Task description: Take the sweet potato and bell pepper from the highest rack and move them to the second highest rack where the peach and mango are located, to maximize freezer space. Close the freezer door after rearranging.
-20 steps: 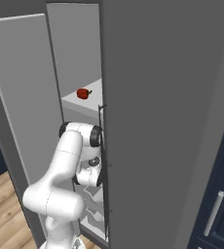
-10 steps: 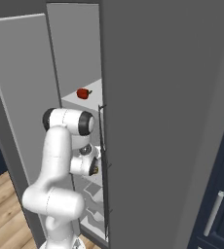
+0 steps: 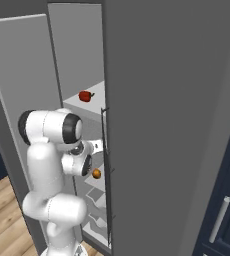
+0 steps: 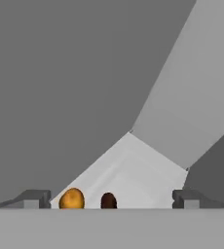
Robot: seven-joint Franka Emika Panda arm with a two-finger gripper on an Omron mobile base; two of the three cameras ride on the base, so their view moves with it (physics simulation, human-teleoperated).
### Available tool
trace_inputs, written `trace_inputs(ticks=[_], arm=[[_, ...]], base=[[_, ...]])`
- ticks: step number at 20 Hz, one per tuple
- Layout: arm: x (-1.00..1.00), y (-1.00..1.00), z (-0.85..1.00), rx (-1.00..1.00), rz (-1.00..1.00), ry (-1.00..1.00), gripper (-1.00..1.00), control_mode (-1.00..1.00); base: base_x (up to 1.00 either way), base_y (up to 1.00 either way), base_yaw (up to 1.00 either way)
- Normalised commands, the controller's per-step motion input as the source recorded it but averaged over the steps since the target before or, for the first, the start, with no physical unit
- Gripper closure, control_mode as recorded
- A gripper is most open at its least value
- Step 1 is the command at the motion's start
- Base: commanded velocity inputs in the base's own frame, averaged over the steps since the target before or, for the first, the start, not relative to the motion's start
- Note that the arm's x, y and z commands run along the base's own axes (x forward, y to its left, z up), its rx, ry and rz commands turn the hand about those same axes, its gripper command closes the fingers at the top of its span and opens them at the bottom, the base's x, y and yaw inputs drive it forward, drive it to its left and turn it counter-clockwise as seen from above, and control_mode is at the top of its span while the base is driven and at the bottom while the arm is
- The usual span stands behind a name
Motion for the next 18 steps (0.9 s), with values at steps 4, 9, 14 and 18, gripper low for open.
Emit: trace_inputs(ticks=[4,9,14,18], arm=[[-0.87,0.18,0.51,0.0,0.0,-0.19,-1.0,-1.0],[-0.77,0.13,0.59,0.0,-0.01,-0.08,-1.0,-1.0],[-0.6,0.15,0.68,0.03,-0.01,0.0,-1.0,-1.0],[-0.82,0.08,0.33,0.01,-0.04,0.01,-1.0,-1.0]], base=[[0.0,0.0,0.0],[0.0,0.0,0.0],[0.0,0.0,0.0],[0.0,0.0,0.0]])
